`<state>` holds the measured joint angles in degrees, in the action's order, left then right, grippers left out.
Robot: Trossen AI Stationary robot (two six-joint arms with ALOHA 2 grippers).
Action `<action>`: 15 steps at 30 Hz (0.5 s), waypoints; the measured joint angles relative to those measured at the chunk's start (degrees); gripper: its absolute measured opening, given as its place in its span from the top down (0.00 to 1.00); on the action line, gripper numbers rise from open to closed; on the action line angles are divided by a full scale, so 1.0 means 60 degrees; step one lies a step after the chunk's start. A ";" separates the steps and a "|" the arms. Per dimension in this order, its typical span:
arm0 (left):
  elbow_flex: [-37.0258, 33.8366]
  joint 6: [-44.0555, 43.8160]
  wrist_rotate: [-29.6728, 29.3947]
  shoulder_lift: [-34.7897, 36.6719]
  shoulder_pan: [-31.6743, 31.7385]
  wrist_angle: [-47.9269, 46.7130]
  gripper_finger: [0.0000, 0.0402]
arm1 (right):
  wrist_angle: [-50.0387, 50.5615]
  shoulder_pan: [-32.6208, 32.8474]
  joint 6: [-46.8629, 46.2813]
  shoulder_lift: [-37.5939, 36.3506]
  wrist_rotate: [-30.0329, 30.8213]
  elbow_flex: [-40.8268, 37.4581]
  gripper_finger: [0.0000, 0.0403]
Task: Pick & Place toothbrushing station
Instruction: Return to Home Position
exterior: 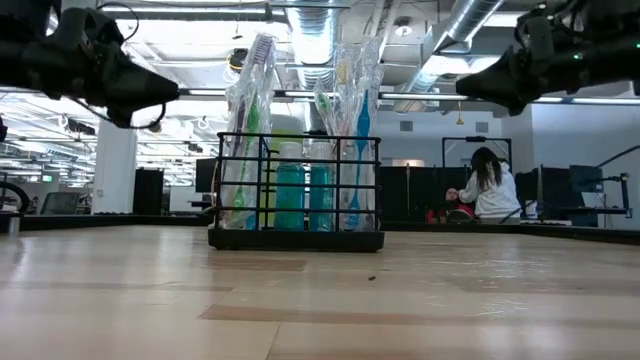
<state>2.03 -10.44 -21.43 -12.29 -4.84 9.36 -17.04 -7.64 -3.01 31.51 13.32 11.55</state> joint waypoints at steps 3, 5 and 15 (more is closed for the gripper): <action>0.0645 -0.0051 -0.0011 0.0007 0.0000 -0.1274 0.81 | -0.0023 0.0000 0.0000 -0.0583 0.0000 -0.0267 0.86; 0.0996 -0.0099 0.0004 -0.0004 -0.0015 -0.1844 0.81 | 0.0030 0.0002 0.0000 -0.1001 0.0000 -0.0438 0.86; 0.1039 0.0738 -0.0158 0.0696 -0.0041 -0.1893 0.81 | 0.0456 0.0000 0.0073 -0.2811 0.0000 -0.1093 0.86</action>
<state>8.27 -6.01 -22.38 -8.12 -5.09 -2.00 -14.30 -7.64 -2.57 14.65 13.32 4.99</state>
